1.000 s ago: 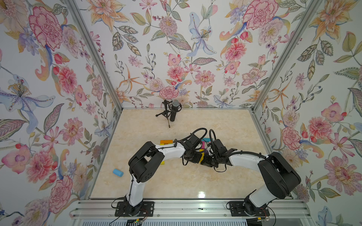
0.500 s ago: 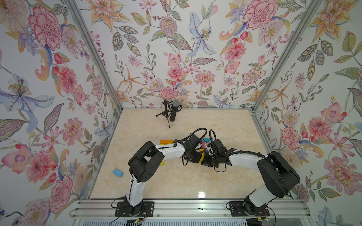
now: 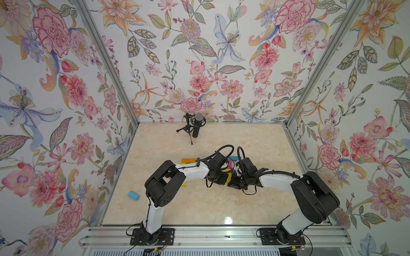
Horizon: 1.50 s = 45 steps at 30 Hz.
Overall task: Assemble the letter p with building blocks
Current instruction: Assemble the building block at the center of the board, then reset both arms
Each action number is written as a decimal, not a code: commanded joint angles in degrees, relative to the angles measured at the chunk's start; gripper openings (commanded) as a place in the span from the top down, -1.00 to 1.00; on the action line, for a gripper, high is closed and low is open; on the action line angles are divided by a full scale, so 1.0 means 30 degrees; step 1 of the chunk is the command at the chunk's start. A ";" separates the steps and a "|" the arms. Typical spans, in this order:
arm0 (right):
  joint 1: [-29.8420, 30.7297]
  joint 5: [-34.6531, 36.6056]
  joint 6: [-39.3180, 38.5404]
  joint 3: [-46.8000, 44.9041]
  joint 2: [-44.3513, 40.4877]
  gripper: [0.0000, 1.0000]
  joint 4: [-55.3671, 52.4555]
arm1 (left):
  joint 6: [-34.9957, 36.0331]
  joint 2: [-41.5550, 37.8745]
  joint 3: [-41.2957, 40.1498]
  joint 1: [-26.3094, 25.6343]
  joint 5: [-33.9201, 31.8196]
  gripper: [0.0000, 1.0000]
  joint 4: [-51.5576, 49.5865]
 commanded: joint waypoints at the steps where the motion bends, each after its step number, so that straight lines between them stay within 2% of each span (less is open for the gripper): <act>1: -0.0146 -0.0505 -0.0173 0.0059 -0.1033 1.00 -0.0117 | -0.0171 -0.0513 -0.0459 0.0378 -0.1692 1.00 -0.1098; 6: -0.0191 -0.0111 -0.0946 0.0442 -0.4933 1.00 -0.2222 | -0.0552 -0.3245 0.0005 0.0424 -0.6055 1.00 -0.2998; 8: -0.0501 0.0517 -0.1483 0.1316 -0.6499 0.90 -0.3552 | -0.0639 -0.4838 -0.0050 0.0419 -0.7110 1.00 -0.2881; 11: -0.1518 0.1575 -0.2325 0.2942 -0.7897 0.50 -0.5439 | -0.0550 -0.7072 -0.0664 0.0443 -0.8116 1.00 -0.1496; 12: -0.2017 0.1714 -0.2655 0.3283 -0.8147 0.32 -0.5752 | -0.0394 -0.7602 -0.0872 0.0461 -0.8603 0.94 -0.1079; 13: -0.2610 0.1696 -0.2969 0.3525 -0.8282 0.13 -0.5868 | -0.0278 -0.7791 -0.1023 0.0518 -0.9288 0.87 -0.0839; 15: -0.3765 0.1575 -0.3482 0.3840 -0.8207 -0.05 -0.6058 | 0.0096 -0.8861 -0.1424 0.0720 -1.0339 0.91 -0.0194; 16: -0.4339 0.1690 -0.3757 0.4057 -0.8038 -0.24 -0.6107 | 0.0297 -0.9214 -0.1587 0.0846 -1.0969 0.89 0.0220; 17: -0.4770 0.1953 -0.3979 0.4271 -0.7927 -0.46 -0.6158 | 0.0571 -0.9582 -0.1805 0.0962 -1.1476 0.78 0.0701; 18: -0.5174 0.2230 -0.4213 0.4541 -0.7766 -0.57 -0.6162 | 0.0986 -1.0043 -0.2139 0.1108 -1.2003 0.62 0.1494; 20: -0.5776 0.3104 -0.4917 0.5385 -0.7342 -0.98 -0.6191 | 0.1771 -1.1209 -0.2843 0.1429 -1.2987 0.07 0.3212; 22: -0.6258 0.4479 -0.5409 0.6632 -0.6762 -1.00 -0.6221 | 0.2881 -1.2422 -0.3825 0.1925 -1.4148 -0.82 0.5489; 23: -0.6411 0.5073 -0.5532 0.7196 -0.6466 -1.00 -0.6194 | 0.3176 -1.2694 -0.3995 0.2335 -1.4436 -0.99 0.6088; 26: -0.6686 0.7440 -0.6202 0.9506 -0.5105 -1.00 -0.6191 | 0.3275 -1.2497 -0.3317 0.4630 -1.4925 -0.99 0.6162; 29: -0.6970 1.0072 -0.6998 1.1412 -0.3329 -1.00 -0.6059 | 0.3673 -1.2051 -0.3405 0.6475 -1.6991 -0.99 0.6677; 32: -0.7580 1.2299 -0.8167 1.1558 -0.1762 -1.00 -0.4617 | 0.4784 -1.2488 -0.5716 0.7951 -2.0095 -0.99 0.9745; 34: -0.8540 1.2659 -0.8368 1.1050 -0.1003 -1.00 -0.3500 | 0.6037 -1.3799 -0.8435 0.9020 -2.1811 -0.99 1.3127; 36: -0.9615 1.2301 -0.8210 1.0048 -0.0919 -1.00 -0.2385 | 0.6602 -1.5472 -1.0604 1.0286 -2.2003 -0.99 1.5212; 39: -1.0969 1.2265 -0.8448 0.7309 -0.1643 -1.00 0.0304 | 0.6878 -1.7543 -1.2854 1.2028 -2.2301 -0.99 1.6192; 43: -1.1220 1.3355 -1.0497 0.2971 -0.2536 -1.00 0.6159 | 0.9000 -1.7441 -1.5163 1.3115 -2.1944 -0.99 1.8196; 45: -1.1008 1.3709 -1.1632 0.0662 -0.2557 -1.00 0.9793 | 0.9367 -1.6579 -1.6454 1.3492 -2.0591 -0.99 2.0095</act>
